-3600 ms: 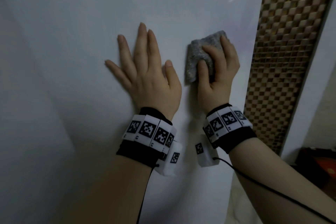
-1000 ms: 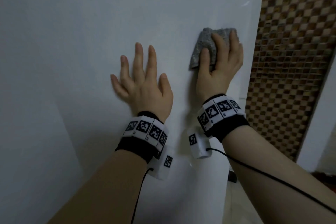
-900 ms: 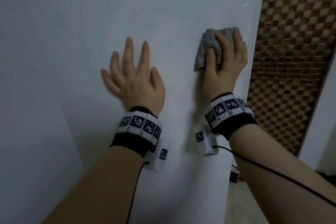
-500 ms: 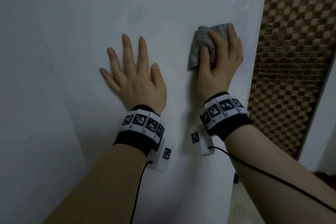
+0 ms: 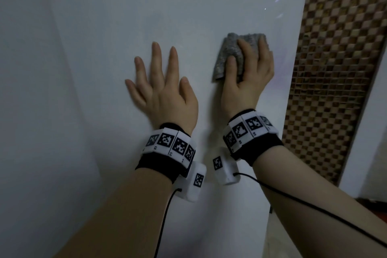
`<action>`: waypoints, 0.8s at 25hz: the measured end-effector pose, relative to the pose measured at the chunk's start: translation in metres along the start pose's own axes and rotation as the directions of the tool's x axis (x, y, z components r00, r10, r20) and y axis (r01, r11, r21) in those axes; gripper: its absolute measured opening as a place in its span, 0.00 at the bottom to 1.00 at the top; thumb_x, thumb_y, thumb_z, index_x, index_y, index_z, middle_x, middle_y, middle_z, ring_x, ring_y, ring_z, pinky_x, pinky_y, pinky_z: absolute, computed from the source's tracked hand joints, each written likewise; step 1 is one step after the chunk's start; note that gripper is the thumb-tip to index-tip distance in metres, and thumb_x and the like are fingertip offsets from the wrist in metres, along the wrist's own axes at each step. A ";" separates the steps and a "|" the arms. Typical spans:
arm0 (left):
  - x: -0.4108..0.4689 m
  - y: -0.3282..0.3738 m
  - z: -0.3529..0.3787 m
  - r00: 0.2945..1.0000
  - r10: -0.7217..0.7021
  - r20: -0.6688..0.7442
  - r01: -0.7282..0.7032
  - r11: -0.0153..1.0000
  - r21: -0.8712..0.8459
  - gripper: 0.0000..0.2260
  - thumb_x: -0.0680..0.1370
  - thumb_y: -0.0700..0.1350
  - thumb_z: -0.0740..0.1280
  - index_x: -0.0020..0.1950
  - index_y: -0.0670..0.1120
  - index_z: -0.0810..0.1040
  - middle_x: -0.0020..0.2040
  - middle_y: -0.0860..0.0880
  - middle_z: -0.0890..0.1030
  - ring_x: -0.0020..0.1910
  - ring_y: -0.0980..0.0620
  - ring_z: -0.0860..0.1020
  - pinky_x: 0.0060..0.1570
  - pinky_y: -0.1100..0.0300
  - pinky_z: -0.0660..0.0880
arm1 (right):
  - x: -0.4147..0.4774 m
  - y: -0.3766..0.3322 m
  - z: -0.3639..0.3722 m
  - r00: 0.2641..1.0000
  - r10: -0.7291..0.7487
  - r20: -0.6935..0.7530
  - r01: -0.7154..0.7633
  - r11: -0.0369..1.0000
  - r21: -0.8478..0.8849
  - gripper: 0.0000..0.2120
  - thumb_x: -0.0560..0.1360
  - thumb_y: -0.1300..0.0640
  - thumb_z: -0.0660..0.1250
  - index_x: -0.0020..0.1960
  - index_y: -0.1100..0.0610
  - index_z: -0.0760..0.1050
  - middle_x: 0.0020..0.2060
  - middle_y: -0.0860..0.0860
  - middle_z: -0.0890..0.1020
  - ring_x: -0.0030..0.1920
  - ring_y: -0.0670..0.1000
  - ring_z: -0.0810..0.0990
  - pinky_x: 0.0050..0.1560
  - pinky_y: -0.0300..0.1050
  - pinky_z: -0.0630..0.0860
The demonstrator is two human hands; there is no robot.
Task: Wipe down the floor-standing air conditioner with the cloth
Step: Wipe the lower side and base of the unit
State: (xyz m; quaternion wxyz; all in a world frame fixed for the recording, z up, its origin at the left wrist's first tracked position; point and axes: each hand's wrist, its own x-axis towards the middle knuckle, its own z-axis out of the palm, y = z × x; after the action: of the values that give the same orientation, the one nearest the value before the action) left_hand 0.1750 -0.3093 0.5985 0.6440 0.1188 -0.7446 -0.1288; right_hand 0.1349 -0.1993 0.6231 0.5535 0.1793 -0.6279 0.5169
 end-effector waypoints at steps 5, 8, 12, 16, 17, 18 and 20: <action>0.000 -0.001 -0.002 1.000 0.010 0.018 -0.010 1.000 0.002 0.26 0.77 0.50 0.59 0.75 0.58 0.60 0.78 0.54 0.55 0.77 0.44 0.50 0.73 0.40 0.43 | 0.001 0.009 -0.004 0.981 -0.156 0.117 0.159 0.987 -0.010 0.16 0.77 0.57 0.64 0.64 0.55 0.74 0.71 0.57 0.65 0.72 0.62 0.58 0.73 0.57 0.53; 0.000 -0.002 -0.003 0.999 0.012 0.038 -0.011 1.000 -0.020 0.26 0.77 0.50 0.59 0.75 0.58 0.60 0.78 0.54 0.55 0.77 0.45 0.49 0.73 0.42 0.42 | 0.002 0.001 -0.002 1.000 0.001 0.014 -0.001 1.000 -0.002 0.16 0.77 0.56 0.63 0.64 0.54 0.73 0.72 0.57 0.64 0.72 0.61 0.58 0.73 0.50 0.51; 0.007 -0.017 -0.010 0.999 0.052 -0.002 -0.052 0.998 -0.020 0.25 0.76 0.50 0.62 0.73 0.56 0.65 0.76 0.56 0.61 0.75 0.47 0.56 0.71 0.46 0.46 | -0.016 -0.010 0.009 0.988 -0.100 0.121 0.101 0.995 -0.007 0.16 0.77 0.56 0.64 0.64 0.53 0.73 0.72 0.56 0.64 0.72 0.62 0.56 0.73 0.56 0.52; 0.020 -0.038 -0.016 0.998 -0.028 -0.061 0.026 0.999 -0.044 0.24 0.75 0.52 0.59 0.73 0.55 0.66 0.76 0.55 0.61 0.75 0.46 0.56 0.72 0.43 0.44 | -0.009 -0.012 0.010 0.999 -0.018 0.028 0.018 1.000 0.018 0.15 0.77 0.56 0.64 0.64 0.53 0.74 0.71 0.56 0.65 0.72 0.61 0.57 0.72 0.58 0.54; 0.021 -0.041 -0.016 0.997 -0.033 -0.063 0.031 0.998 -0.047 0.25 0.76 0.52 0.59 0.73 0.55 0.66 0.76 0.55 0.61 0.76 0.45 0.54 0.72 0.42 0.44 | -0.011 -0.018 0.013 1.000 0.015 0.010 -0.015 1.000 0.025 0.16 0.77 0.56 0.63 0.64 0.53 0.74 0.71 0.56 0.65 0.72 0.61 0.57 0.72 0.59 0.55; 0.021 -0.043 -0.016 0.998 -0.024 -0.059 0.022 0.999 -0.044 0.25 0.76 0.52 0.58 0.73 0.55 0.65 0.76 0.54 0.60 0.76 0.45 0.54 0.72 0.42 0.43 | -0.016 -0.025 0.018 1.000 0.009 0.019 -0.009 1.000 0.017 0.16 0.77 0.55 0.63 0.64 0.52 0.74 0.72 0.56 0.65 0.72 0.61 0.57 0.71 0.60 0.55; 0.019 -0.045 -0.016 0.999 0.008 -0.050 -0.010 0.999 -0.041 0.25 0.76 0.51 0.59 0.73 0.55 0.65 0.76 0.55 0.60 0.76 0.46 0.53 0.72 0.43 0.42 | -0.027 -0.029 0.024 0.989 -0.110 0.100 0.111 0.994 -0.013 0.16 0.76 0.55 0.65 0.63 0.53 0.75 0.71 0.56 0.66 0.72 0.62 0.57 0.71 0.63 0.54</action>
State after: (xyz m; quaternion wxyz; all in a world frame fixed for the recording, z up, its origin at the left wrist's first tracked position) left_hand 0.1889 -0.3591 0.6030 0.6652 0.1052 -0.7261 -0.1386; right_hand 0.1544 -0.2407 0.6159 0.5513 0.2340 -0.6483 0.4701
